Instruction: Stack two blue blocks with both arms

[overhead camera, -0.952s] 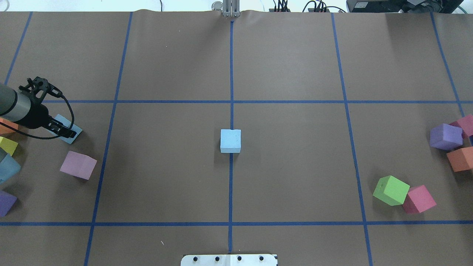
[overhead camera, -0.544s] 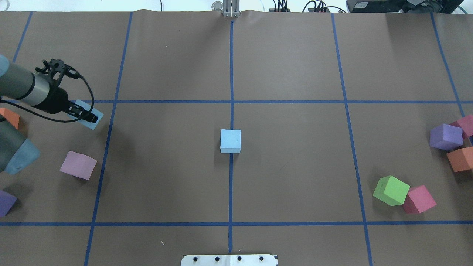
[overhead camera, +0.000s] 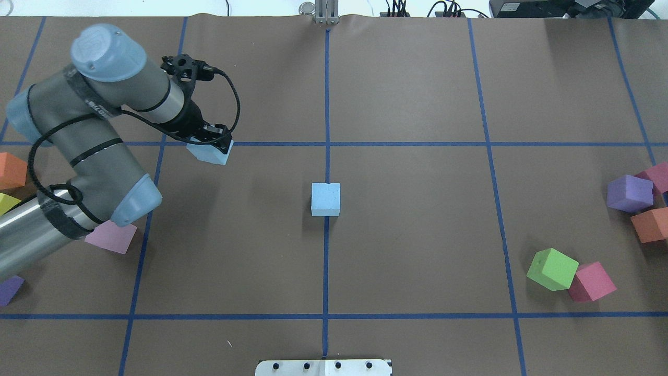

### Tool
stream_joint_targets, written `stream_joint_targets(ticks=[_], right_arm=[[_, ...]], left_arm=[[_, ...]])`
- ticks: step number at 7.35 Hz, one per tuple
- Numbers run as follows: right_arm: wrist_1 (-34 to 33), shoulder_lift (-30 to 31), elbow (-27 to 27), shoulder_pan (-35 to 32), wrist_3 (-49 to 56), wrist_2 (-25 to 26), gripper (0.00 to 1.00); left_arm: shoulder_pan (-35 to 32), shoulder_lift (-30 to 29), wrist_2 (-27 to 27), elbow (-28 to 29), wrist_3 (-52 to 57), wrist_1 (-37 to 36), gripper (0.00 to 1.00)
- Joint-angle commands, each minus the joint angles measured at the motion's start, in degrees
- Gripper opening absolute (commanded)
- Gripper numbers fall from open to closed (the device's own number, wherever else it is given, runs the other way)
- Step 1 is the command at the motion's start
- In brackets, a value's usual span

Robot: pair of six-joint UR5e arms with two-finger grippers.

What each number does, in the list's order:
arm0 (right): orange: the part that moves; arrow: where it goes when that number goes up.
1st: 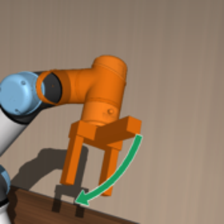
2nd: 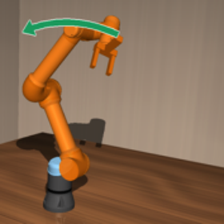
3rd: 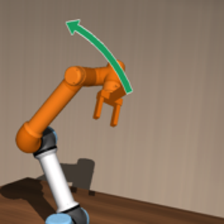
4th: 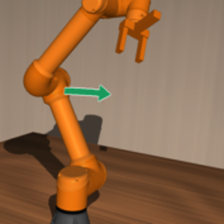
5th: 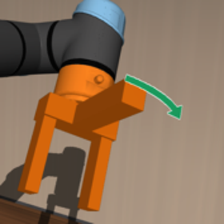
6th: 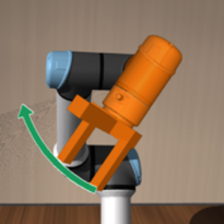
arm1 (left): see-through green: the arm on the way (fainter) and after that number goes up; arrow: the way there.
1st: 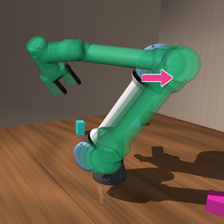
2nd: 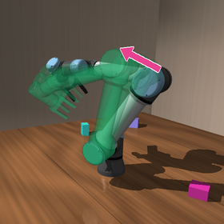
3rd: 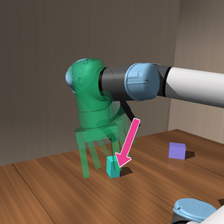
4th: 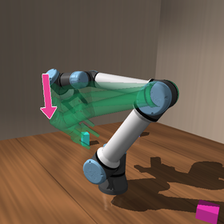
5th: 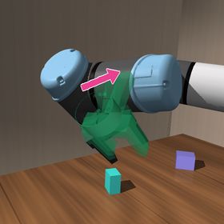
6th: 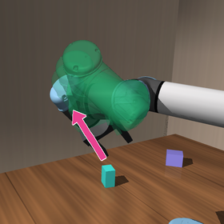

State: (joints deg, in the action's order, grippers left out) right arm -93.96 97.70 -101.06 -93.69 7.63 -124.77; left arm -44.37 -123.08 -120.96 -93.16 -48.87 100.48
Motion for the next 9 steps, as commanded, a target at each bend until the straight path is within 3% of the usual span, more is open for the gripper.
stream_joint_targets(ticks=[1,2,3,5,9], right_arm=[[0.0,0.12,0.42,0.0,-1.03,-3.62,1.0],[0.0,0.12,0.51,0.0,-1.13,-3.81,1.0],[0.0,0.12,0.52,0.0,-1.13,-3.73,1.0],[0.0,0.21,0.43,0.0,-1.04,-3.81,1.0],[0.0,0.21,0.43,0.0,-1.13,-3.73,1.0]], left_arm=[[5.41,-10.21,3.77,-0.44,-9.37,-11.74,0.16],[8.05,-14.69,5.71,-0.35,-12.89,-17.62,0.16],[9.64,-17.0,6.08,0.0,-15.97,-19.07,0.16],[13.77,-22.27,10.1,6.2,-20.72,-18.57,0.16],[14.57,-21.42,11.87,7.99,-20.22,-17.68,0.2]])
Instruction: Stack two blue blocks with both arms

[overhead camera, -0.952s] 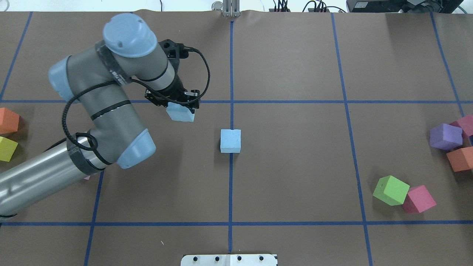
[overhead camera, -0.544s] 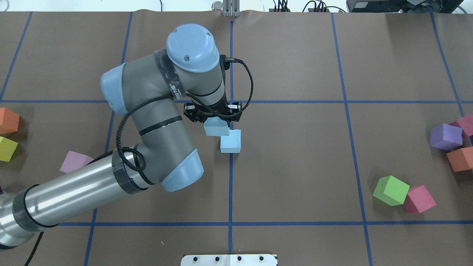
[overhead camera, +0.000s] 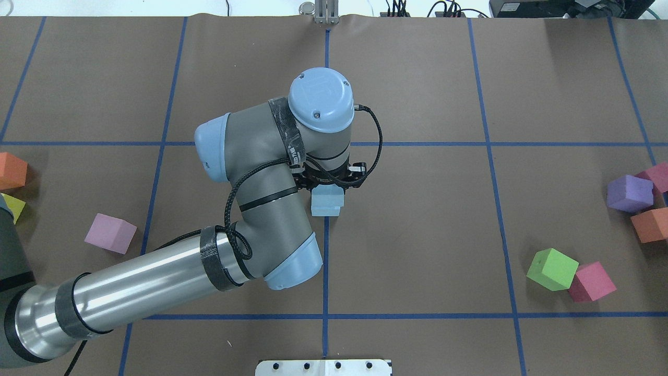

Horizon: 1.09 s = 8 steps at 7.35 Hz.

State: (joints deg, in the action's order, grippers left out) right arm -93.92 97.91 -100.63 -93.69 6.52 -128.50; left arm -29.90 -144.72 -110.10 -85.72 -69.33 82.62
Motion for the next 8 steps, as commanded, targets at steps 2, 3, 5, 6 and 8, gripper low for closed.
stream_joint_targets(ticks=[2,3,5,6,8], right_arm=[[-0.04,-0.08,-0.01,0.0,-0.01,0.0,1.0],[0.05,-0.17,-0.01,0.0,-0.01,0.0,1.0],[0.05,-0.43,0.08,0.0,-0.01,0.09,1.0],[0.05,-0.44,0.08,0.0,-0.01,0.09,1.0],[0.05,-0.44,0.08,0.0,-0.01,0.09,1.0]], left_arm=[[0.02,0.14,1.29,1.08,0.25,0.35,0.2],[0.02,0.14,1.29,1.17,0.25,0.35,0.2],[0.02,0.14,1.38,3.7,0.25,3.75,0.24],[0.02,0.14,1.38,4.59,0.25,5.17,0.24],[0.11,0.23,1.38,4.68,0.25,5.18,0.34]])
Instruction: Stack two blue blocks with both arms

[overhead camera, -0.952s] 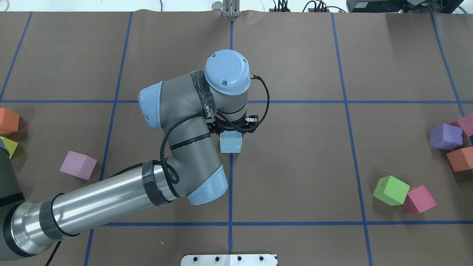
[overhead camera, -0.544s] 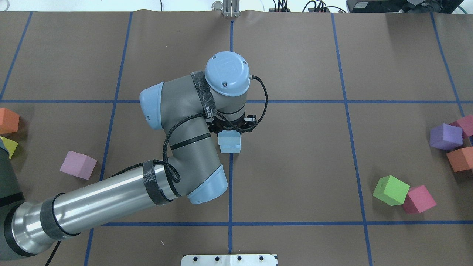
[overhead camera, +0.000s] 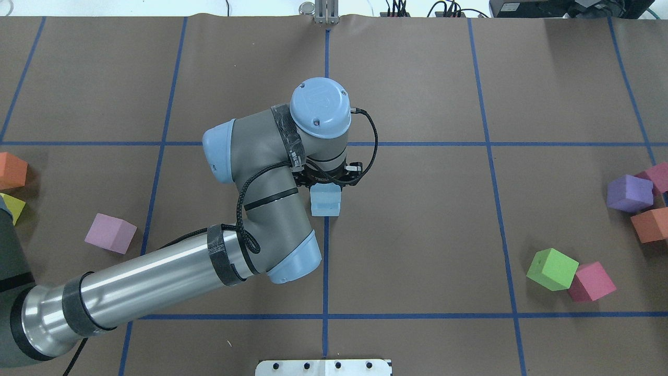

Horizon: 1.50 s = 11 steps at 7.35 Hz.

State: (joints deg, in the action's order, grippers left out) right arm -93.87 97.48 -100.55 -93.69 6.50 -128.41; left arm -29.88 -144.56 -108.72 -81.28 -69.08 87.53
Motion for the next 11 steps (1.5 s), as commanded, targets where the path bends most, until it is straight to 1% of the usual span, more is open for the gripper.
stream_joint_targets(ticks=[1,2,3,5,7,8,9,10,11], right_arm=[[0.0,-0.01,0.09,0.0,0.0,0.0,1.0],[0.0,-0.01,0.09,0.0,0.0,0.0,1.0],[0.0,-0.01,0.09,0.0,0.0,0.0,1.0],[0.0,-0.01,0.09,0.0,0.0,0.0,1.0],[0.0,-0.01,0.27,0.09,0.0,0.0,1.0],[0.0,-0.01,0.27,0.09,0.0,0.0,1.0],[0.0,-0.09,0.27,0.0,0.0,0.0,1.0],[0.0,-0.09,0.27,0.0,0.0,0.0,1.0],[-0.08,-0.01,0.35,0.0,0.09,-0.09,1.0]], left_arm=[[-0.01,0.07,0.0,0.33,0.0,0.27,0.43],[-0.01,0.5,0.0,0.25,0.0,0.27,0.46],[-0.01,0.51,0.0,0.16,0.09,0.27,0.58],[0.08,0.77,0.09,-0.02,0.09,1.41,0.96],[0.08,0.77,0.09,-1.32,0.18,2.3,0.97],[-0.27,0.77,0.0,-3.77,0.26,2.12,0.98],[-0.79,0.86,-0.09,-5.19,3.05,1.08,0.99],[-2.8,0.95,-0.44,-7.38,5.86,-2.24,0.99],[-4.91,1.38,-0.61,-11.49,10.85,-7.58,1.0]])
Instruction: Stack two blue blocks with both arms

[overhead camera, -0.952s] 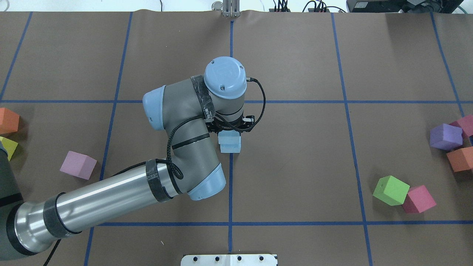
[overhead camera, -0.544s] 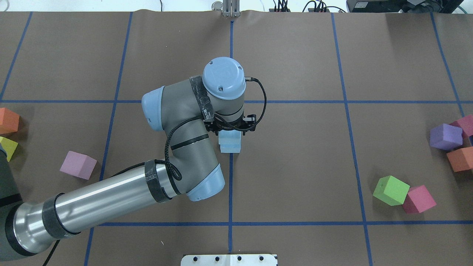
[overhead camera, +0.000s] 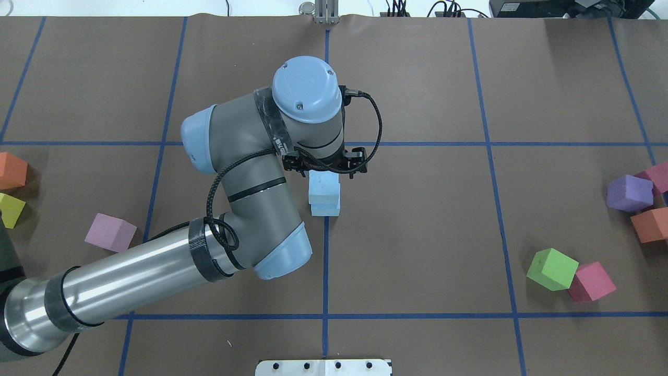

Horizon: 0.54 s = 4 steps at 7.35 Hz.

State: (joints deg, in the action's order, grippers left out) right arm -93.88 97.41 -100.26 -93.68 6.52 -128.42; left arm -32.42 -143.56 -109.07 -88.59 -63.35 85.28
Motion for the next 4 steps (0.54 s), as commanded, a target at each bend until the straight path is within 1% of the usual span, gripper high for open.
stream_joint_targets(ticks=[1,2,3,4], right_arm=[[0.01,0.23,0.15,-0.02,0.07,-0.07,1.0],[-0.07,0.15,0.24,-0.02,0.07,-0.16,1.0],[-0.07,0.15,0.33,-0.02,-0.02,-1.2,1.0],[-0.07,0.23,0.33,0.07,-0.1,-2.08,1.0]], left_arm=[[-5.17,4.99,-1.75,-10.57,10.91,-8.95,1.0],[-9.98,11.31,-7.16,-15.42,18.62,-9.07,1.0],[-14.29,15.89,-10.95,-17.91,25.92,-9.08,1.0],[-18.16,19.16,-13.51,-19.32,32.95,-9.08,1.0]])
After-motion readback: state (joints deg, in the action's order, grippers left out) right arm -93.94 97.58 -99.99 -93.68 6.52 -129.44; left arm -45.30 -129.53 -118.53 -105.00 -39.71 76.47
